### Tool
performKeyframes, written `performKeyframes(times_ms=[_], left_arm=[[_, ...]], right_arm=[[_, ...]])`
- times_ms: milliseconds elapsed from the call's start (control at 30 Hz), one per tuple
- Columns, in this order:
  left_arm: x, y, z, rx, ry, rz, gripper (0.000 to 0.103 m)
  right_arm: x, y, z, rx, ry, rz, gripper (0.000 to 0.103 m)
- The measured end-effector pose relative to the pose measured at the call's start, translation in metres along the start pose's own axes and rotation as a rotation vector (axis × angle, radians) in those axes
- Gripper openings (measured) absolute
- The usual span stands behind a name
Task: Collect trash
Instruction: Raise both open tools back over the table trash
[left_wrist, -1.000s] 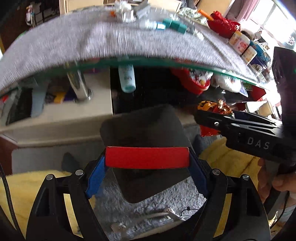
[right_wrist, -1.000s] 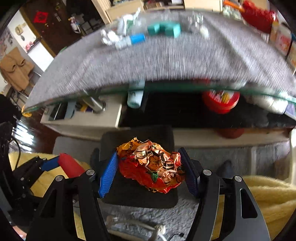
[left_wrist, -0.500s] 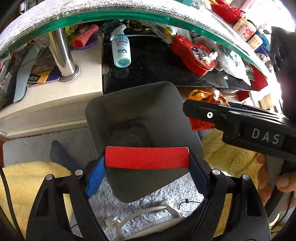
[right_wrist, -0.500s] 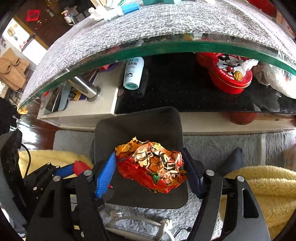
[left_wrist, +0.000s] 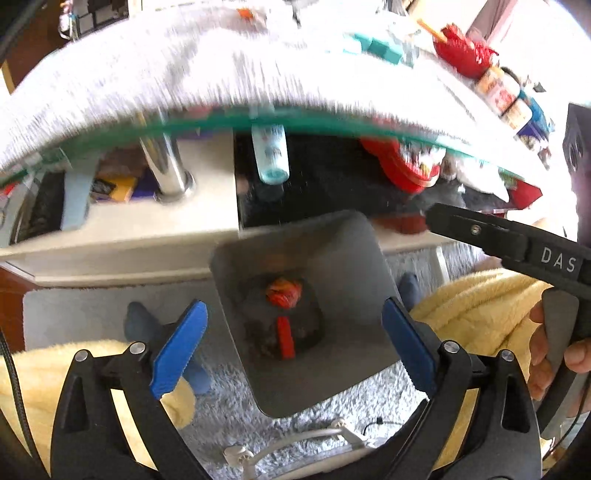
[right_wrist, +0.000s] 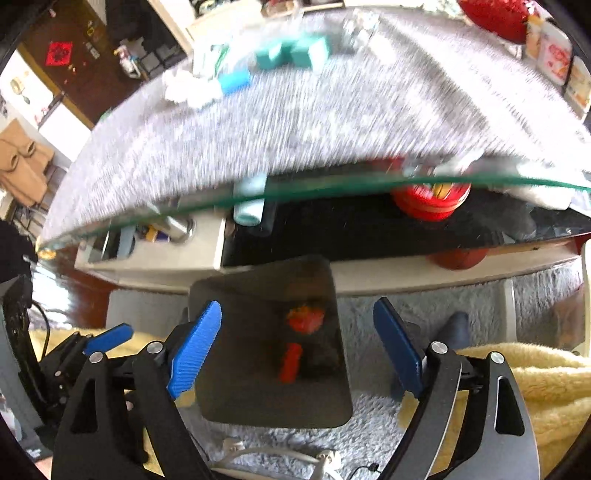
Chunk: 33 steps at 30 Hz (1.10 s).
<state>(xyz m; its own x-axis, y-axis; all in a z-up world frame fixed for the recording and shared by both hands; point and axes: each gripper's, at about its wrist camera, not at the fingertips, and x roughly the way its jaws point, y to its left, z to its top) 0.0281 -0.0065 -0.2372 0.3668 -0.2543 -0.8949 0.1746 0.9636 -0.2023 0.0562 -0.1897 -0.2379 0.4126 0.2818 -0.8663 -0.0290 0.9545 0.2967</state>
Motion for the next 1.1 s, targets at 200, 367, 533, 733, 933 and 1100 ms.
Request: performKeyframes(times_ms=[200, 367, 533, 733, 933, 1100], left_arm=[[-0.027, -0.003, 0.023, 0.013, -0.074, -0.006, 0.091], [-0.038, -0.011, 0.051, 0.040, -0.117, -0.024, 0.091], [-0.034, -0.019, 0.081, 0.063, -0.136, -0.026, 0.090], [-0.023, -0.029, 0.117, 0.103, -0.146, -0.033, 0.085], [-0.003, -0.032, 0.143, 0.122, -0.127, -0.043, 0.073], [0.013, -0.031, 0.159, 0.134, -0.110, -0.059, 0.064]], right_arm=[[-0.035, -0.010, 0.030, 0.014, -0.111, -0.016, 0.087], [-0.050, -0.023, 0.060, 0.027, -0.170, -0.042, 0.087], [-0.047, -0.031, 0.090, 0.039, -0.198, -0.060, 0.087], [-0.033, -0.029, 0.119, 0.021, -0.204, -0.060, 0.086], [-0.014, -0.031, 0.150, 0.010, -0.197, -0.064, 0.070], [0.002, -0.038, 0.170, 0.001, -0.187, -0.075, 0.058]])
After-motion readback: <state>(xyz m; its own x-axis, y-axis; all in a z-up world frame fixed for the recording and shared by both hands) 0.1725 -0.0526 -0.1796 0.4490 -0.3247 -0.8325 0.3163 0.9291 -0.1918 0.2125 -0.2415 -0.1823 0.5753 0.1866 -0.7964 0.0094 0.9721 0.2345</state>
